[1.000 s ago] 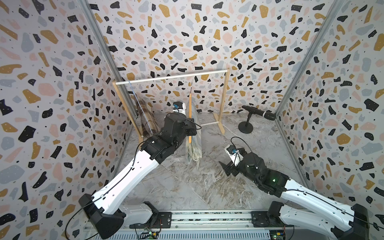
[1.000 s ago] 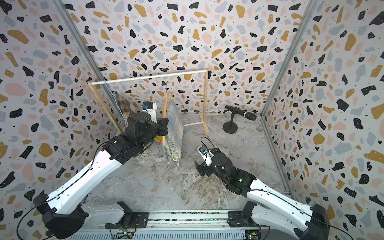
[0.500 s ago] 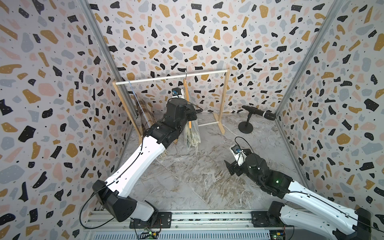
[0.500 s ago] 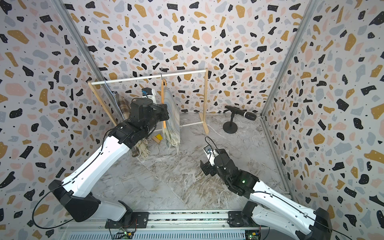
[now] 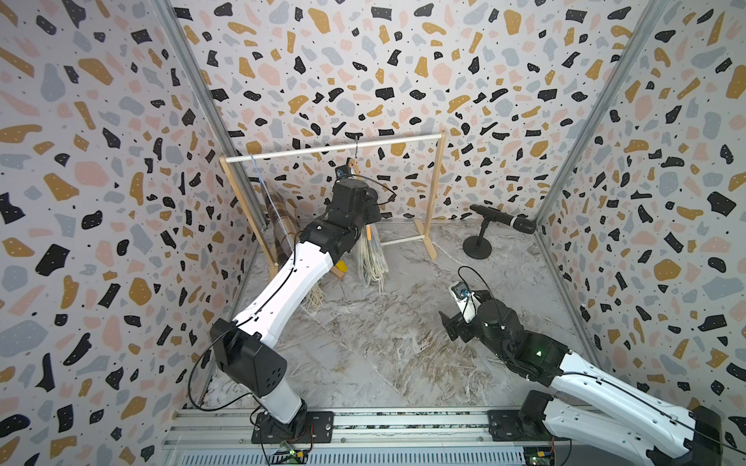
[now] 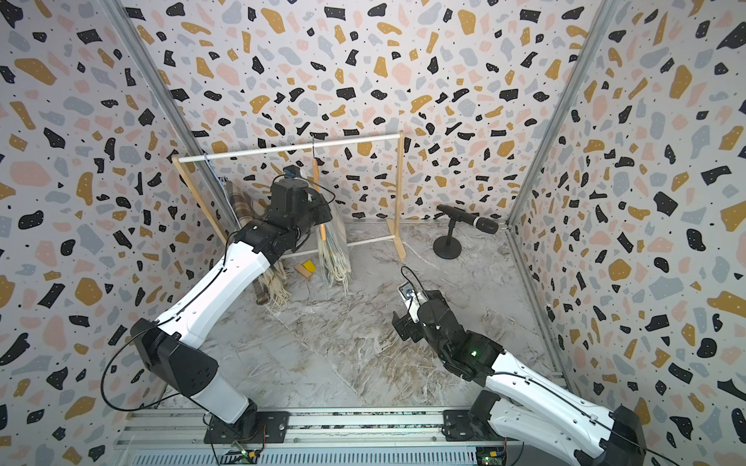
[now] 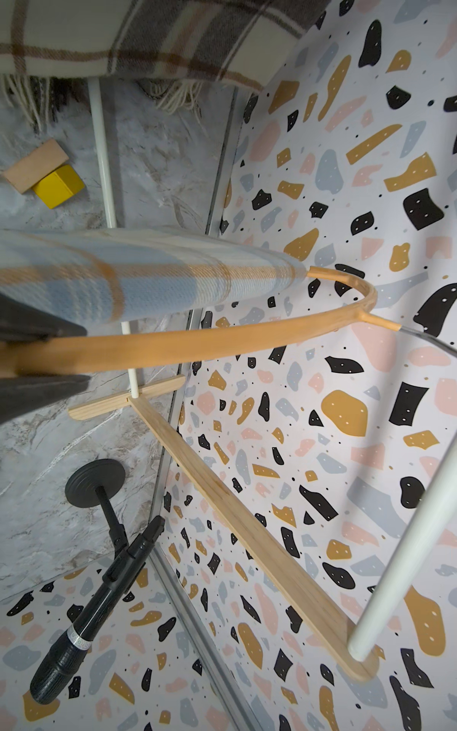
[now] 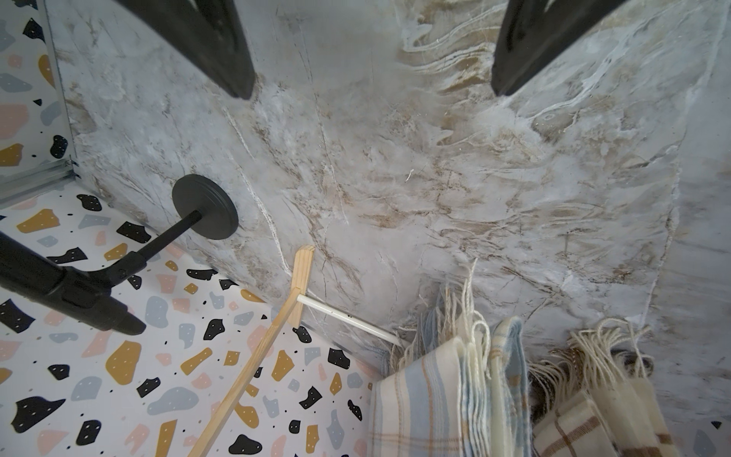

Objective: Hang the scarf on the hanger
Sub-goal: Place the hanger at the clothesline.

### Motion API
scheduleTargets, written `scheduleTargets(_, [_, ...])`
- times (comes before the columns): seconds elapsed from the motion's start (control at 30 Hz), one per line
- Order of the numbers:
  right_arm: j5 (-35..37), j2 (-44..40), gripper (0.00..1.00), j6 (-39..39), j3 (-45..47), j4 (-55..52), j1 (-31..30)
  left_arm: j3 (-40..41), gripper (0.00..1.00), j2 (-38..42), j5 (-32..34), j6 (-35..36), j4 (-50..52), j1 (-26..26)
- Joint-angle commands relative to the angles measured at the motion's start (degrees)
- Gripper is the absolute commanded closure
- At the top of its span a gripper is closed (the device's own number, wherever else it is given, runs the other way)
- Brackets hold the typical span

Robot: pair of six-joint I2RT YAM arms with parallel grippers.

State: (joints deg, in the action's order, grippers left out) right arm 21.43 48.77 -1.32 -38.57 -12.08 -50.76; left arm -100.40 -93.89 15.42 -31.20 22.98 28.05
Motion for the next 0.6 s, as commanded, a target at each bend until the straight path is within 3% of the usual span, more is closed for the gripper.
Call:
scheduleTargets(0.0, [1.2, -1.5, 0.01, -0.3, -0.2, -0.8, 0.6, -0.6, 1.0, 1.5, -0.6, -1.0, -7.7, -0.5])
scheduleTargets(0.07, [1.4, -1.7, 0.01, -0.2, -0.7, -1.8, 1.4, 1.4, 1.0, 2.7, -0.7, -1.1, -8.3, -0.5])
scheduleTargets(0.17, [0.1, -1.6, 0.01, -0.4, -2.0, -3.4, 3.5, 4.7, 0.81, 5.3, -1.3, -0.8, -8.5, -0.5])
scheduleTargets(0.3, [-4.0, -0.3, 0.01, 0.7, -5.2, -6.0, 9.2, 9.2, 0.64, 9.9, -2.0, 1.8, -6.4, -0.5])
scheduleTargets(0.37, [-5.8, 0.9, 0.01, 1.5, -7.2, -7.4, 12.2, 12.2, 0.5, 13.5, -1.7, 4.0, -5.5, -0.5])
scheduleTargets(0.57, [-9.6, 4.5, 0.01, 2.1, -12.4, -9.5, 21.7, 24.3, 0.22, 25.8, -1.9, 7.9, -2.3, -0.8])
